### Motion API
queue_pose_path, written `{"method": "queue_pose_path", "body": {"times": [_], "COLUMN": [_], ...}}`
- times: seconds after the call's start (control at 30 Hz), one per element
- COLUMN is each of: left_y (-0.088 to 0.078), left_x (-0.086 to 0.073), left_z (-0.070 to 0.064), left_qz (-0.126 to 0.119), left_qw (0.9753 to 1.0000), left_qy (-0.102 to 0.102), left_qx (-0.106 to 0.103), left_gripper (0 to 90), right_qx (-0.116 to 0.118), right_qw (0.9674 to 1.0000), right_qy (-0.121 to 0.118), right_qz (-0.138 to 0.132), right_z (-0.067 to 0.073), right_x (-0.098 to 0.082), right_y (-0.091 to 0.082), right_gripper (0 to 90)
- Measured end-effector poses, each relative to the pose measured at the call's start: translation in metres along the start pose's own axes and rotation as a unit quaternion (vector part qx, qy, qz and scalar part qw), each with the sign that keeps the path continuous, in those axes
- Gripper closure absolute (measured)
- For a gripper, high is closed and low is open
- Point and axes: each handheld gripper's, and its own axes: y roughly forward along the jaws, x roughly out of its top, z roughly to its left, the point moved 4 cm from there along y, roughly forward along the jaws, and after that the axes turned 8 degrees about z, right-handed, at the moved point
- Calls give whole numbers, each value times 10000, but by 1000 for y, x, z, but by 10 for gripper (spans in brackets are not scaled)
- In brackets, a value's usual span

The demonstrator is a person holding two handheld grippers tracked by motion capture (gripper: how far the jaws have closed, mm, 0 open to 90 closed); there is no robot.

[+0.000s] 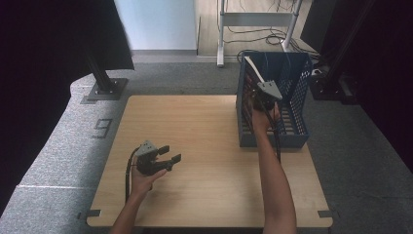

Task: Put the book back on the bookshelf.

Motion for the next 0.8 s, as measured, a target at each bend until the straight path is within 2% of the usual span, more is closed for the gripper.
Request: {"method": "queue_pose_path", "body": {"times": [0.23,0.4,0.5,0.67,0.8], "left_y": [-1,1,1,2,2], "left_x": [0,-1,-1,-1,-1], "left_z": [-2,-3,-3,-6,-7], "left_qz": [5,16,29,44,50], "left_qw": [10000,10000,10000,10000,9999], "left_qy": [26,43,39,68,89], "left_qx": [1,0,5,-1,-13], "left_gripper": [304,304,304,304,304], "right_qx": [38,77,146,262,370], "right_qw": [10000,9999,9995,9990,9979], "right_qy": [-92,-11,167,228,209], "right_qz": [9,104,226,286,480], "right_z": [5,5,4,3,4], "right_x": [-10,-13,-16,-18,-20], "right_y": [-3,-10,-16,-23,-22], "right_gripper": [812,805,796,788,768]}}
